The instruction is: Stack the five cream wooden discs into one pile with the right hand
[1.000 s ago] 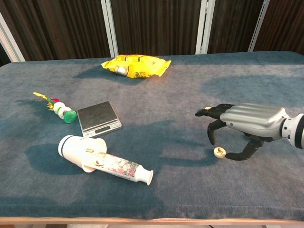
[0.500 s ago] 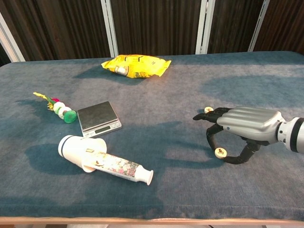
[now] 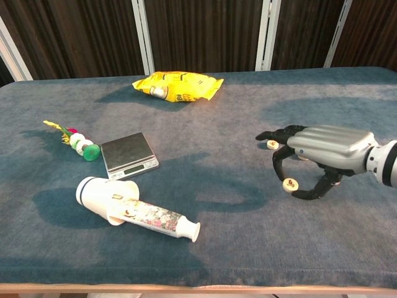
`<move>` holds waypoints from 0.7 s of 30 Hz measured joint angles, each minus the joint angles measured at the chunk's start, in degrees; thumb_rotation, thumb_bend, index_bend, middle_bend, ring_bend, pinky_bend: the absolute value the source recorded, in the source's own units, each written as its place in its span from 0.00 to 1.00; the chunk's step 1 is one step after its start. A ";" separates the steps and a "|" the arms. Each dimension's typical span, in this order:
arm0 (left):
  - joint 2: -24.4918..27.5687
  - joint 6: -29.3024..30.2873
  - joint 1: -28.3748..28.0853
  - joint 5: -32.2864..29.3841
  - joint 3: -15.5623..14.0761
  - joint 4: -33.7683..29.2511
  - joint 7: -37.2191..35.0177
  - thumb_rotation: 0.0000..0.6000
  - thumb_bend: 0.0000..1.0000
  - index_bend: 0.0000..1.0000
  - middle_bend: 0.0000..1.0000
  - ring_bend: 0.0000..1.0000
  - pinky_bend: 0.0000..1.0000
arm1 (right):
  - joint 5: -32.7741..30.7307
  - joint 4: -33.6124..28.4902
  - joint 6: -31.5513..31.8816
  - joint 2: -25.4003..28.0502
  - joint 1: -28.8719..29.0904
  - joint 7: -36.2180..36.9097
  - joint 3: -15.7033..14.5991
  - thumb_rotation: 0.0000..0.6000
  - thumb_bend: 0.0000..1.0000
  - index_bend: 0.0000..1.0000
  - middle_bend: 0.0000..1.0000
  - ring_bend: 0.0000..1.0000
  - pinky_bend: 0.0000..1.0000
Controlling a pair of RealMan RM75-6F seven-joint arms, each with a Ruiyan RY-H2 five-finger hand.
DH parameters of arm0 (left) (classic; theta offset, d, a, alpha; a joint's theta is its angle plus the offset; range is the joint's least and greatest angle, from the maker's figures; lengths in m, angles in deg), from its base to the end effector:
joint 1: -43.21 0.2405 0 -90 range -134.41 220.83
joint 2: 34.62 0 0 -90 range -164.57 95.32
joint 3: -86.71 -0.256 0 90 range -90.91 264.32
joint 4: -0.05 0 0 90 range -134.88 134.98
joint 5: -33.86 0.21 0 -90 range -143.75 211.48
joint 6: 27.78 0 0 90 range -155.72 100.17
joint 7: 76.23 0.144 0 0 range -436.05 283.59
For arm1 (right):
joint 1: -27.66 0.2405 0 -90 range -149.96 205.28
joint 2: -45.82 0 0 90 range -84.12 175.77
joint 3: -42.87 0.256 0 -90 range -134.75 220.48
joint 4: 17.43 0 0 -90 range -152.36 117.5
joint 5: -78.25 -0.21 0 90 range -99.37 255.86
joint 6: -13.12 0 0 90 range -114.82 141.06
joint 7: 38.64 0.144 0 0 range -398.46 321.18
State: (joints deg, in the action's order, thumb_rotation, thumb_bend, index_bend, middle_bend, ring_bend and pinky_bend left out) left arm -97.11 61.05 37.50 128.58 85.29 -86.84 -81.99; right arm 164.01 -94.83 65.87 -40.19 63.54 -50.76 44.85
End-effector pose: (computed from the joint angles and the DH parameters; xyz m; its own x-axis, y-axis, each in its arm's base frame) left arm -0.3116 0.1700 0.1664 0.4248 0.0110 0.9052 0.8932 -0.1684 -0.4170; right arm -0.2092 -0.3046 -0.0199 0.6500 -0.2461 0.7190 -0.7014 -0.5584 0.4429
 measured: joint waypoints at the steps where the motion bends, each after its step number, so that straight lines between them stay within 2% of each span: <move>1: 0.00 -0.07 -0.01 -0.02 -0.01 0.00 0.02 1.00 0.50 0.00 0.00 0.00 0.00 | -0.42 -0.20 0.39 0.71 -0.14 0.28 0.28 1.00 0.47 0.69 0.06 0.00 0.00; 8: 0.15 -0.09 0.04 0.01 -0.08 -0.13 -0.57 1.00 0.50 0.00 0.00 0.00 0.00 | -2.55 1.16 2.03 3.36 -2.06 1.67 0.46 1.00 0.47 0.69 0.06 0.00 0.00; 21: 0.02 -1.15 -0.28 -0.30 -0.13 -0.53 0.36 1.00 0.50 0.00 0.00 0.00 0.00 | -1.12 7.60 3.12 2.18 -4.16 6.11 -2.27 1.00 0.47 0.69 0.07 0.00 0.00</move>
State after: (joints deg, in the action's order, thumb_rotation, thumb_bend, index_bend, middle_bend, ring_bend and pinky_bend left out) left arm -97.09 59.91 37.22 128.28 85.15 -87.37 -81.63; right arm 162.89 -87.23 68.99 -38.02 59.38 -44.64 42.59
